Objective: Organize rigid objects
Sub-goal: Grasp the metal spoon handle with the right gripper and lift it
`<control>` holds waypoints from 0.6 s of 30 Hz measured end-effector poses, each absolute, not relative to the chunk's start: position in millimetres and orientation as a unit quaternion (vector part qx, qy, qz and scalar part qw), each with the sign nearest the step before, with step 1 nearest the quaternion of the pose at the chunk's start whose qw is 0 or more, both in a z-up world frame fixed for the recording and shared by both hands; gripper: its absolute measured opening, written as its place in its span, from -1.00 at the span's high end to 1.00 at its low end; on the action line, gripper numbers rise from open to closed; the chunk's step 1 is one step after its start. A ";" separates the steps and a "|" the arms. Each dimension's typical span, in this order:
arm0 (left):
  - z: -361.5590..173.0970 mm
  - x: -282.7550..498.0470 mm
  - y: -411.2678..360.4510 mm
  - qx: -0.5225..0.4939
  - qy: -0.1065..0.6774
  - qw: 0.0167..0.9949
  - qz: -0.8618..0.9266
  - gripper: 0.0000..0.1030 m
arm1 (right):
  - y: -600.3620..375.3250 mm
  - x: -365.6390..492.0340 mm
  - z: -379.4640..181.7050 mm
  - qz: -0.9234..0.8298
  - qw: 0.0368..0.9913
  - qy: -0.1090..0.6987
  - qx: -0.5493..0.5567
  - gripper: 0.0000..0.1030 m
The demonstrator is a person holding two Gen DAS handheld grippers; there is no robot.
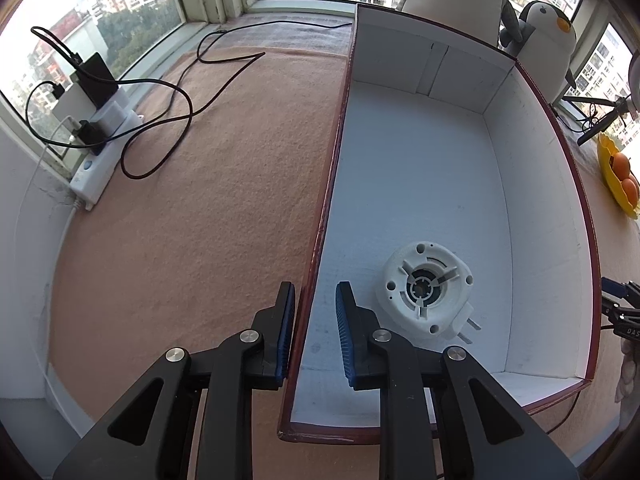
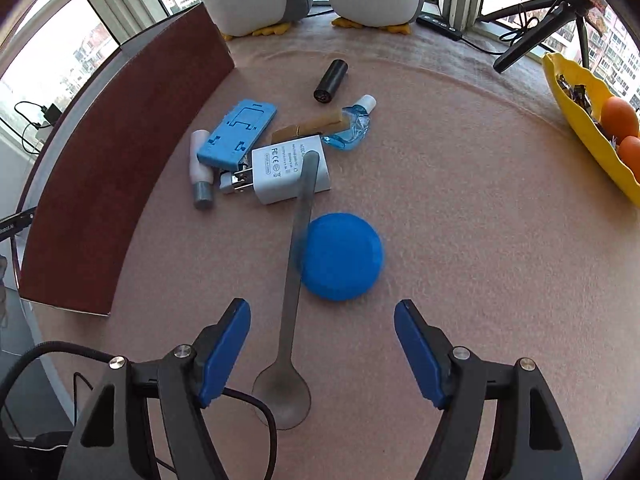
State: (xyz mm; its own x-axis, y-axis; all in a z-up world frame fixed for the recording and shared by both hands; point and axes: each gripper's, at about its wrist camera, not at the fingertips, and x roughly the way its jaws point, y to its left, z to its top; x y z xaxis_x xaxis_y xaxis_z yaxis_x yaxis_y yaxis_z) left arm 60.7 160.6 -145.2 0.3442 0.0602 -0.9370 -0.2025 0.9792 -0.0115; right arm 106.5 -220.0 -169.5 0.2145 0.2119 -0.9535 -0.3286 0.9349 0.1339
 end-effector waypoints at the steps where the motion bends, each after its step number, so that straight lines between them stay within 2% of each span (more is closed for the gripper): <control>1: -145.1 60.5 160.7 -0.064 0.567 0.817 0.080 0.63 | -215.3 105.5 -171.0 0.178 0.775 0.604 -0.052 -0.19; 8: -144.9 59.1 160.6 -0.068 0.566 0.818 0.080 0.63 | -201.1 110.0 -178.2 0.175 0.765 0.617 -0.062 0.14; 14: -144.2 59.3 160.8 -0.069 0.566 0.818 0.079 0.63 | -201.6 118.0 -176.0 0.170 0.758 0.627 -0.061 0.78; 16: -144.3 59.4 161.8 -0.073 0.566 0.818 0.078 0.63 | -200.9 117.3 -175.1 0.172 0.757 0.627 -0.064 0.87; 18: -144.3 59.7 162.6 -0.076 0.566 0.818 0.076 0.63 | -200.4 116.3 -174.6 0.170 0.760 0.623 -0.068 0.87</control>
State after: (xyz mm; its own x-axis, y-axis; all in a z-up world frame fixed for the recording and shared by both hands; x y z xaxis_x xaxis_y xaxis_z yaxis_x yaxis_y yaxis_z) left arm 59.7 162.6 -144.3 0.3486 0.0387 -0.9365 -0.2112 0.9767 -0.0382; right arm 116.3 -200.4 -174.6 0.1655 0.1729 -0.9709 -0.3434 0.9330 0.1076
